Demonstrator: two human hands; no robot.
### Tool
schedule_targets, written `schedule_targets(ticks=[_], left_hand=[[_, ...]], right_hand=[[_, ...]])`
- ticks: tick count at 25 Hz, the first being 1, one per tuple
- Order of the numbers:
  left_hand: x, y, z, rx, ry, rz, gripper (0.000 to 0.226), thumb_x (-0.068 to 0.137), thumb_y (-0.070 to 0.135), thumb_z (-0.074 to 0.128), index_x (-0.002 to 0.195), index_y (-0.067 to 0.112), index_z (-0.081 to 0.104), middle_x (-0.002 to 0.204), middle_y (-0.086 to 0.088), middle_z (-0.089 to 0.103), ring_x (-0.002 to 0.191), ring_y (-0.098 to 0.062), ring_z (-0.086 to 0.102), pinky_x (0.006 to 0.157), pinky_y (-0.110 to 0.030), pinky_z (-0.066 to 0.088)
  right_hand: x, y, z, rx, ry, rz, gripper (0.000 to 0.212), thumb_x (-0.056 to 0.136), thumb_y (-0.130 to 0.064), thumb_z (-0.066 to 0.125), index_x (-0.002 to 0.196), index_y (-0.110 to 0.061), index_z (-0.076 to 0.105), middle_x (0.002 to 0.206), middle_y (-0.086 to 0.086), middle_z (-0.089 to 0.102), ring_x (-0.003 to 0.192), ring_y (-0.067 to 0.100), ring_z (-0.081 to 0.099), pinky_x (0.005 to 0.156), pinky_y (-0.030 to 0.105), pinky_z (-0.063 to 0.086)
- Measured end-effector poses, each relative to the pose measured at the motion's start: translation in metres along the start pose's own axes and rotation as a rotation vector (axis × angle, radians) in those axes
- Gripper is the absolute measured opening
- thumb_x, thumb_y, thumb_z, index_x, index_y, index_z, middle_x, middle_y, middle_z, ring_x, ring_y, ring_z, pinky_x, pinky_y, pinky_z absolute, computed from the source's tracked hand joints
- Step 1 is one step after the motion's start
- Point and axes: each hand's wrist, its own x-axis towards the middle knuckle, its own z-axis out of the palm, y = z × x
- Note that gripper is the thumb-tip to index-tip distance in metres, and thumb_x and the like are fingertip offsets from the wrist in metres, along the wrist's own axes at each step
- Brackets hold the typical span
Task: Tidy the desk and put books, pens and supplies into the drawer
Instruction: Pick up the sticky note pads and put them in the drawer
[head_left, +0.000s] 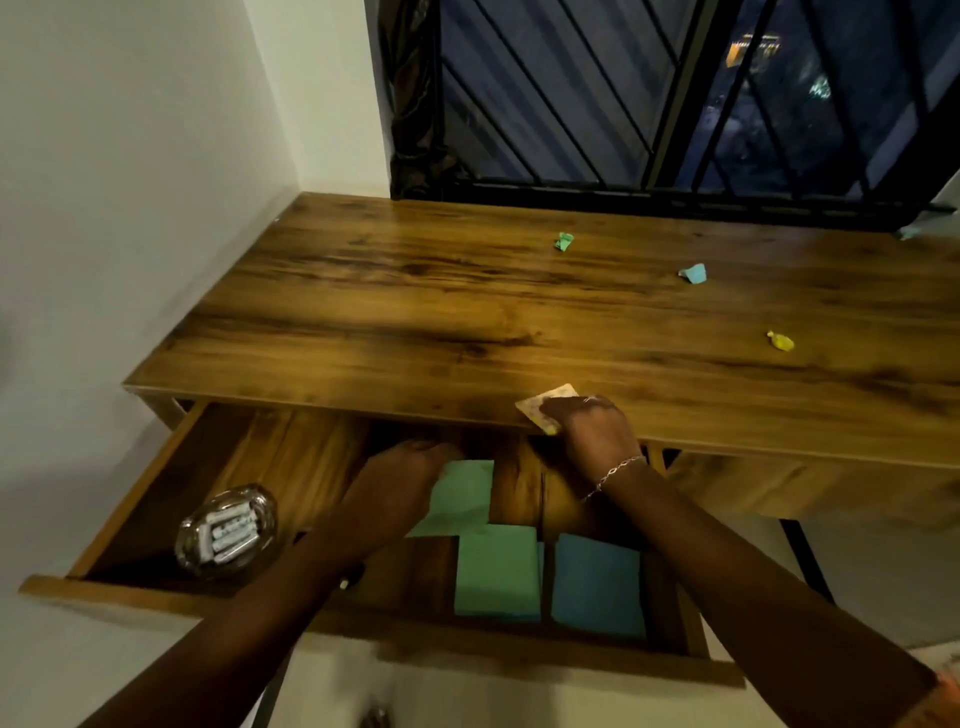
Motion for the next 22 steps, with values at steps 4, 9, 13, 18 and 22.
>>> schedule_targets(ticks=[4, 9, 13, 18, 22], left_hand=[[0.011, 0.017, 0.027, -0.059, -0.216, -0.018, 0.033, 0.095, 0.009, 0.043, 0.126, 0.011, 0.054, 0.122, -0.012, 0.06, 0.11, -0.025, 0.057, 0.086, -0.03, 0.043], [0.024, 0.028, 0.076, -0.07, -0.411, -0.023, 0.035, 0.094, 0.006, 0.044, 0.128, 0.006, 0.05, 0.131, -0.015, 0.053, 0.12, -0.027, 0.051, 0.097, -0.033, 0.041], [0.027, 0.03, 0.099, -0.018, -0.426, -0.037, 0.036, 0.093, 0.008, 0.044, 0.129, 0.008, 0.05, 0.135, -0.014, 0.05, 0.123, -0.028, 0.048, 0.098, -0.033, 0.038], [0.028, 0.03, 0.11, 0.094, -0.462, -0.099, 0.042, 0.094, 0.015, 0.047, 0.135, 0.01, 0.043, 0.148, -0.014, 0.028, 0.132, -0.03, 0.035, 0.108, -0.035, 0.029], [0.023, 0.036, 0.115, 0.121, -0.553, -0.087, 0.057, 0.091, 0.029, 0.054, 0.141, 0.012, 0.034, 0.153, -0.013, 0.018, 0.139, -0.031, 0.022, 0.116, -0.041, 0.019]], right_hand=[[-0.026, 0.004, -0.031, 0.077, -0.182, -0.064, 0.039, 0.086, -0.02, 0.059, 0.125, -0.02, 0.058, 0.126, 0.004, 0.059, 0.116, 0.026, 0.054, 0.089, 0.028, 0.042], [-0.043, 0.018, 0.001, 0.182, -0.778, 0.023, 0.041, 0.083, -0.011, 0.065, 0.122, -0.002, 0.054, 0.124, 0.017, 0.058, 0.11, 0.027, 0.056, 0.084, 0.027, 0.042], [-0.053, 0.023, 0.034, 0.299, -0.8, 0.099, 0.034, 0.083, -0.006, 0.064, 0.116, 0.0, 0.059, 0.12, 0.017, 0.062, 0.108, 0.026, 0.058, 0.082, 0.024, 0.042], [-0.062, 0.028, 0.054, 0.234, -0.667, 0.197, 0.032, 0.08, -0.008, 0.068, 0.111, -0.009, 0.064, 0.12, 0.01, 0.063, 0.116, 0.023, 0.054, 0.097, 0.031, 0.042], [-0.071, 0.025, 0.058, 0.116, -0.644, 0.186, 0.029, 0.079, -0.013, 0.068, 0.107, -0.013, 0.061, 0.119, 0.011, 0.058, 0.116, 0.026, 0.05, 0.096, 0.035, 0.042]])
